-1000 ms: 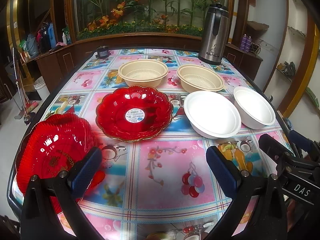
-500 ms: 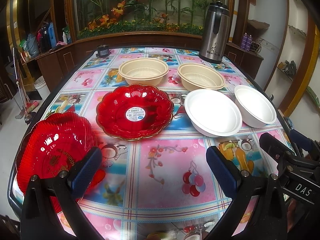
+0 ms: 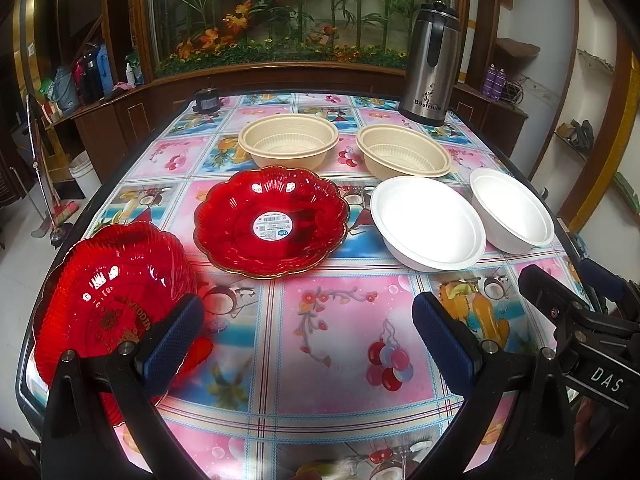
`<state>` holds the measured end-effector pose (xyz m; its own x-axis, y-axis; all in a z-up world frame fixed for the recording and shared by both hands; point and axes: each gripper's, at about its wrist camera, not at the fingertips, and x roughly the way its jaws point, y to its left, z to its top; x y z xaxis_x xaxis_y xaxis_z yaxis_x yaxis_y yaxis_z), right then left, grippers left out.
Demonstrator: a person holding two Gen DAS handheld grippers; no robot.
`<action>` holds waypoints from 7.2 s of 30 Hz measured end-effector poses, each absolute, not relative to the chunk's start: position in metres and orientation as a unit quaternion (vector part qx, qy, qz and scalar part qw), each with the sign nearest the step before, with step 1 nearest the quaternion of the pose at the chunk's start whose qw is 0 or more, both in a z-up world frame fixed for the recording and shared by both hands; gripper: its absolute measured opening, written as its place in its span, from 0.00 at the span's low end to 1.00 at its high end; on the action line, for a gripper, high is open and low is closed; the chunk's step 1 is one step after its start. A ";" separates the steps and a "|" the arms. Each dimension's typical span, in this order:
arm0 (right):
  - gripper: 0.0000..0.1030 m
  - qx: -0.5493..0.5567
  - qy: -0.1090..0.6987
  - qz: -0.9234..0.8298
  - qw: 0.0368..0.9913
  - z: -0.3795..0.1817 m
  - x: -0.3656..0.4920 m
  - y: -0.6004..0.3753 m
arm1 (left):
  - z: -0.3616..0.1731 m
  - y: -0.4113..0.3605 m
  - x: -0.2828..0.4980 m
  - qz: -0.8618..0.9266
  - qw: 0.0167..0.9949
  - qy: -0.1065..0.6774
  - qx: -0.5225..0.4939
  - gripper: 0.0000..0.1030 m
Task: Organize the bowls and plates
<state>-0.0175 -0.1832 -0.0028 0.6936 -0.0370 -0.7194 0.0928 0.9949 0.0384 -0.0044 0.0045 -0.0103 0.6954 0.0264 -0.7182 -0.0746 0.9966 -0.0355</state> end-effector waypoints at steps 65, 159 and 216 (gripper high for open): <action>0.99 0.155 0.485 0.240 0.826 -0.024 0.020 -0.065 | -0.023 0.224 -0.073 0.192 0.890 0.376 -0.171 1.00; 0.79 0.238 0.536 0.159 0.794 -0.070 0.113 -0.087 | -0.018 0.170 0.131 0.055 0.839 0.504 -0.200 0.83; 0.12 0.196 0.499 0.153 0.830 -0.047 0.100 -0.072 | -0.010 0.152 0.079 0.028 0.840 0.508 -0.190 0.13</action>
